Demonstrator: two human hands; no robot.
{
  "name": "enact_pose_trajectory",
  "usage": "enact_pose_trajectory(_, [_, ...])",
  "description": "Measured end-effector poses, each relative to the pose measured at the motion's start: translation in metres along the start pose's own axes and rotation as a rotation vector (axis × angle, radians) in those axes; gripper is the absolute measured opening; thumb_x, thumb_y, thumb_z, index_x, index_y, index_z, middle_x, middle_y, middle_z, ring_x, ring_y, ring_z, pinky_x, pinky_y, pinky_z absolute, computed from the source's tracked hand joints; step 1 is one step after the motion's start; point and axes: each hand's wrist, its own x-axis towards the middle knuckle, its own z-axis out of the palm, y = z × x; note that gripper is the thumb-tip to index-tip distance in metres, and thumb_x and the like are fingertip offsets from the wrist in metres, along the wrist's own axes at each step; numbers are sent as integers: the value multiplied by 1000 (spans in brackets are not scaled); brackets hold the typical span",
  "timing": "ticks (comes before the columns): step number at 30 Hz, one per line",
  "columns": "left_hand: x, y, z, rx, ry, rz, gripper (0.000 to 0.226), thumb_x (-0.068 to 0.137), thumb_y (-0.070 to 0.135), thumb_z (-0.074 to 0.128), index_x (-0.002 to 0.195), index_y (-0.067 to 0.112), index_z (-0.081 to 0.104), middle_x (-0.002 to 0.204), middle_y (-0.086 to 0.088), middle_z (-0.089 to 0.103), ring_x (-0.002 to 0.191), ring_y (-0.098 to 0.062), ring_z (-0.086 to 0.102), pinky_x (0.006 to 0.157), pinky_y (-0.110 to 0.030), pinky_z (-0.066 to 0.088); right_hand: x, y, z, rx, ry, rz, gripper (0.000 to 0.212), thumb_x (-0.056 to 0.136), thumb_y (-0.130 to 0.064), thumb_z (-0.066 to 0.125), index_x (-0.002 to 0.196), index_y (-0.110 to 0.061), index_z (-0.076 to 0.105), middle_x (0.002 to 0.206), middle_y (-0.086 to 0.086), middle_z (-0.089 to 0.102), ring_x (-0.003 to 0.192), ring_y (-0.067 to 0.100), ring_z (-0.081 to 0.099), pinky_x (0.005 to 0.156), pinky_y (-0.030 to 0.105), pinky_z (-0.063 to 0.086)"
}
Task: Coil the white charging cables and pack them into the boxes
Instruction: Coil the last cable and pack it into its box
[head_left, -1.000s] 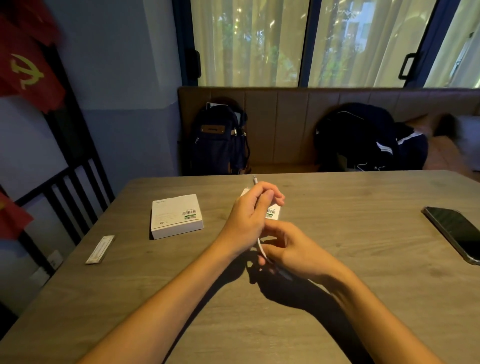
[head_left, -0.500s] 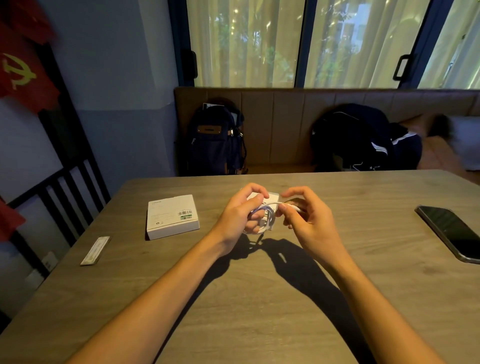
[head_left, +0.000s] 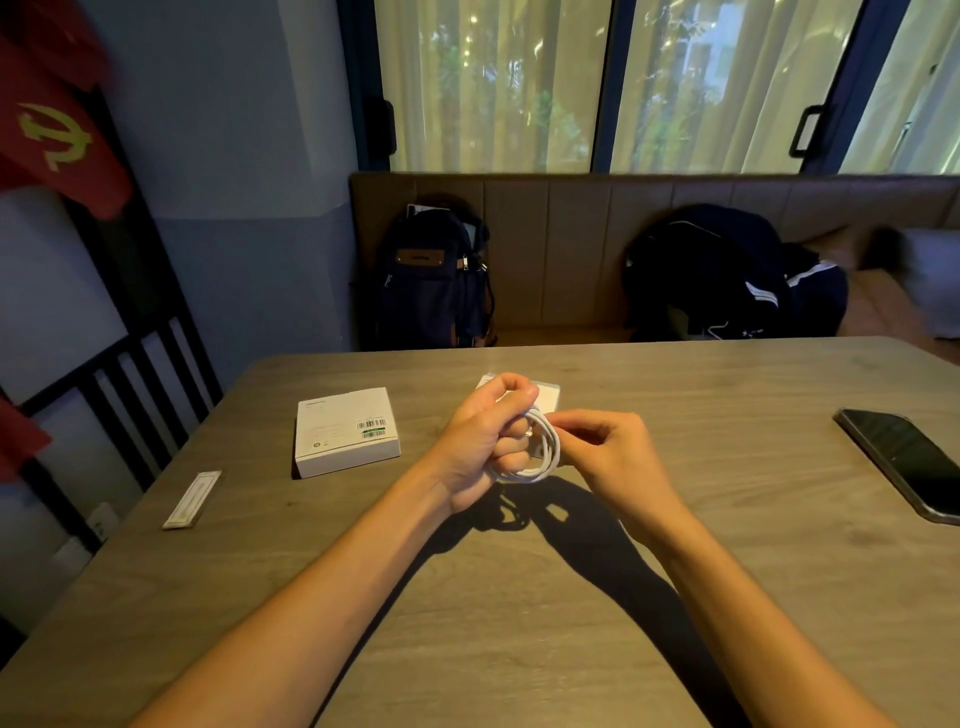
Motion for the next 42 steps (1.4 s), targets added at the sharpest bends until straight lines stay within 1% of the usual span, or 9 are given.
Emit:
enact_pose_trajectory(6, [2,0,4,274,156,134,17,103,29,57,106,13,52,62,1,59,44,-8,48,46,-19,42,0,-7,2,216,-12,164,16,90,-10,69,104,-6,75,92,7,79,87,21,76,70,22,59])
enact_pose_trajectory(11, [3,1,7,341,152,184,19,105,34,53,105,14,51,61,2,56,46,-7,41,43,-18,31,1,-8,1,321,42,219,23,88,-8,71,110,1,69,95,13,78,90,27,76,71,26,60])
enact_pose_trajectory(17, [2,-9,10,637,256,313,21,107,38,44,103,20,53,71,0,59,58,-6,59,49,-22,44,1,-8,1,428,-46,323,26,90,-4,67,115,2,64,90,16,76,75,22,72,63,24,59])
enact_pose_trajectory(20, [3,-12,12,669,264,392,20,108,34,44,103,17,54,72,0,61,60,-6,62,53,-20,48,0,-12,2,475,-82,310,21,93,-8,61,112,2,66,93,20,72,83,28,68,77,35,58])
enact_pose_trajectory(24, [5,-16,10,700,290,458,23,108,33,46,97,19,60,79,4,61,73,-8,63,63,-26,51,-1,-14,-1,495,-182,260,38,91,-23,66,122,-2,62,109,23,69,97,34,65,92,48,50])
enact_pose_trajectory(29, [9,-14,1,665,343,399,32,104,41,51,90,17,67,83,-2,69,79,-16,69,67,-32,56,-8,-8,7,-8,-171,-68,40,86,4,71,119,-16,60,103,7,70,92,28,68,83,40,59])
enact_pose_trajectory(35, [7,-7,2,639,164,195,22,107,32,46,107,19,63,81,5,58,63,-8,52,54,-19,43,-1,9,1,-291,103,-278,24,92,-6,68,111,-20,73,98,-6,74,89,10,72,76,34,63])
enact_pose_trajectory(38, [5,-6,1,662,105,190,20,109,26,44,117,31,61,98,5,62,71,-7,55,63,-20,47,2,12,-4,-394,222,-393,25,90,-5,71,111,-17,74,110,-7,70,98,7,68,81,27,60])
enact_pose_trajectory(42, [5,-10,5,712,169,323,21,107,20,50,109,36,63,114,5,64,87,-9,60,68,-22,53,2,10,-3,-461,275,-468,17,91,-9,70,106,-16,72,100,-8,70,93,4,66,80,23,57])
